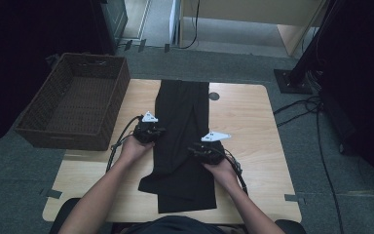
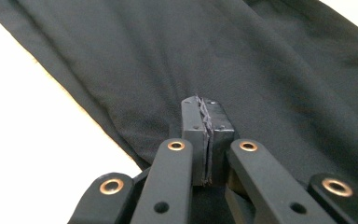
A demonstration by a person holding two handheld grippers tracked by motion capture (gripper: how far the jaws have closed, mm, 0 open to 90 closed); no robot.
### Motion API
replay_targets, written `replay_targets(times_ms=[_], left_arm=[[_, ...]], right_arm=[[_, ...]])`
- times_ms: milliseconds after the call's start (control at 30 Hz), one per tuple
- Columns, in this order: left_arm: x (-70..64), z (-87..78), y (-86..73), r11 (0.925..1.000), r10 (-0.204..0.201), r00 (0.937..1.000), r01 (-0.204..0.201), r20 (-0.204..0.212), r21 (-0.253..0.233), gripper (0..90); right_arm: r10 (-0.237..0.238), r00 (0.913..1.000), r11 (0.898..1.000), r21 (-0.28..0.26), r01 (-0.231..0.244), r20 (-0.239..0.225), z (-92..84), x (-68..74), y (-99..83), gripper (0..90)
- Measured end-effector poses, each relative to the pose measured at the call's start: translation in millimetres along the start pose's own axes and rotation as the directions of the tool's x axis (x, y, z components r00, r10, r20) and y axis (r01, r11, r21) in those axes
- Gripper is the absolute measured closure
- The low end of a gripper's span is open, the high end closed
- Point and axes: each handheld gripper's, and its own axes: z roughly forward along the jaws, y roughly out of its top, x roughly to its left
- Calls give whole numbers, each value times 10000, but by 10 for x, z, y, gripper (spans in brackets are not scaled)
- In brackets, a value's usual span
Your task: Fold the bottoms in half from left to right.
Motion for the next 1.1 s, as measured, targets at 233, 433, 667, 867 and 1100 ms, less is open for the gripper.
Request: replay_targets(times_ms=[233,433,667,867,1100], left_arm=[[-9,-2,-2,9998,-185,9998,185,-47,4,896],[-16,-2,7,9998,-200,9997,201,-103,80,895],[-25,-4,-3,9998,-192,9997,192,-118,17,884],[-21,-6,-8,9996,-290,9996,290,2,-19,856],[-24,-8,-12,9991,-425,9989,426,179,-68,796]], right_arm=[[1020,9900,9933,-644,-960,971,156,-418,235,485],[561,9765,9981,-382,-492,2081,355,-657,386,407],[635,9687,9971,254,-717,2398,564,-819,474,402],[319,9653,9992,146,-370,2593,652,-774,501,478],[233,9834,9994,221,-277,1801,646,-734,506,871]])
